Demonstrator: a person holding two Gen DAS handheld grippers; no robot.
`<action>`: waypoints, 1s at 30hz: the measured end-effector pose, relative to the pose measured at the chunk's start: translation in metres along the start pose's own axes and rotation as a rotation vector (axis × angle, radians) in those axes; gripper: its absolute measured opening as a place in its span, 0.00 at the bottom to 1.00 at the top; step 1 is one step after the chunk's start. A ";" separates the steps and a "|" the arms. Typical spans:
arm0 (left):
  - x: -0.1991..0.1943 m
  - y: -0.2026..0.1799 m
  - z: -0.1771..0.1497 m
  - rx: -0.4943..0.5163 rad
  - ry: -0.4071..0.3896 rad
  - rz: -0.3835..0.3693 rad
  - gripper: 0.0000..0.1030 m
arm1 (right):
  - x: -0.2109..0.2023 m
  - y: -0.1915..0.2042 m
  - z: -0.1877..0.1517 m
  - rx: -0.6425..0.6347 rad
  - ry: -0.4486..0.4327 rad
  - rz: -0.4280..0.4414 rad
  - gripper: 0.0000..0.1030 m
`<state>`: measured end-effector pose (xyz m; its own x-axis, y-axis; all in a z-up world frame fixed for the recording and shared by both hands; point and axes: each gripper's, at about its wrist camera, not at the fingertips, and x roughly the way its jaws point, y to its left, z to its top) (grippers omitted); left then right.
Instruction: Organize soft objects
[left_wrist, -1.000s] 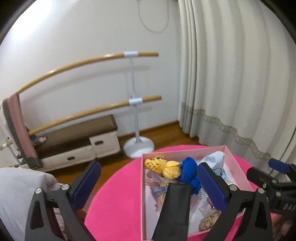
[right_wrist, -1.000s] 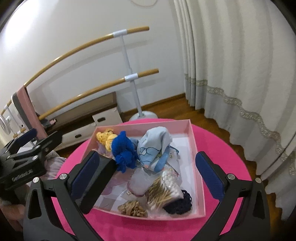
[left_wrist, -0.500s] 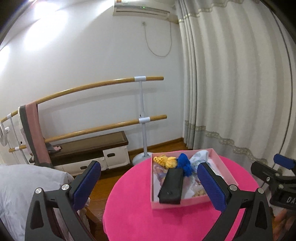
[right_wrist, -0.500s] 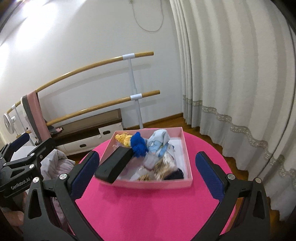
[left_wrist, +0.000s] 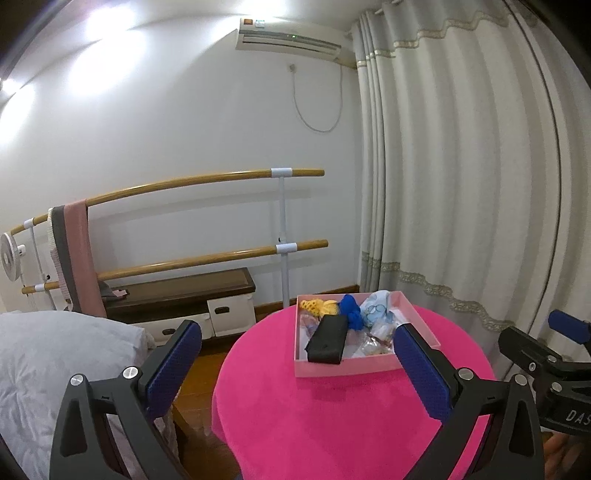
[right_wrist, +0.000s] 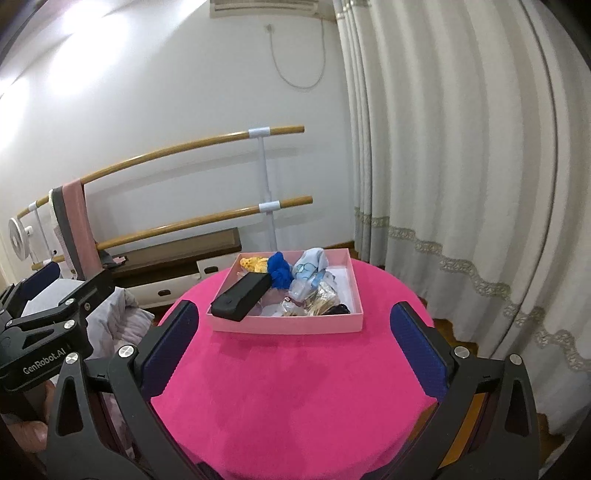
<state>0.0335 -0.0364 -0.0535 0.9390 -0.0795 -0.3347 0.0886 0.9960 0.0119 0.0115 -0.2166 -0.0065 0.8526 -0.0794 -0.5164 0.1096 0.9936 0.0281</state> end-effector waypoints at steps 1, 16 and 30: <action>-0.009 0.000 -0.004 0.001 -0.002 0.000 1.00 | -0.005 0.002 -0.001 -0.002 -0.005 0.000 1.00; -0.066 -0.002 -0.005 -0.017 0.008 -0.003 1.00 | -0.038 0.006 -0.017 0.008 -0.047 -0.035 1.00; -0.073 -0.006 0.007 -0.003 0.029 -0.011 1.00 | -0.042 0.002 -0.021 0.014 -0.050 -0.036 1.00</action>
<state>-0.0330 -0.0367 -0.0226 0.9278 -0.0892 -0.3623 0.0975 0.9952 0.0048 -0.0351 -0.2094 -0.0027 0.8724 -0.1195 -0.4739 0.1474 0.9888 0.0220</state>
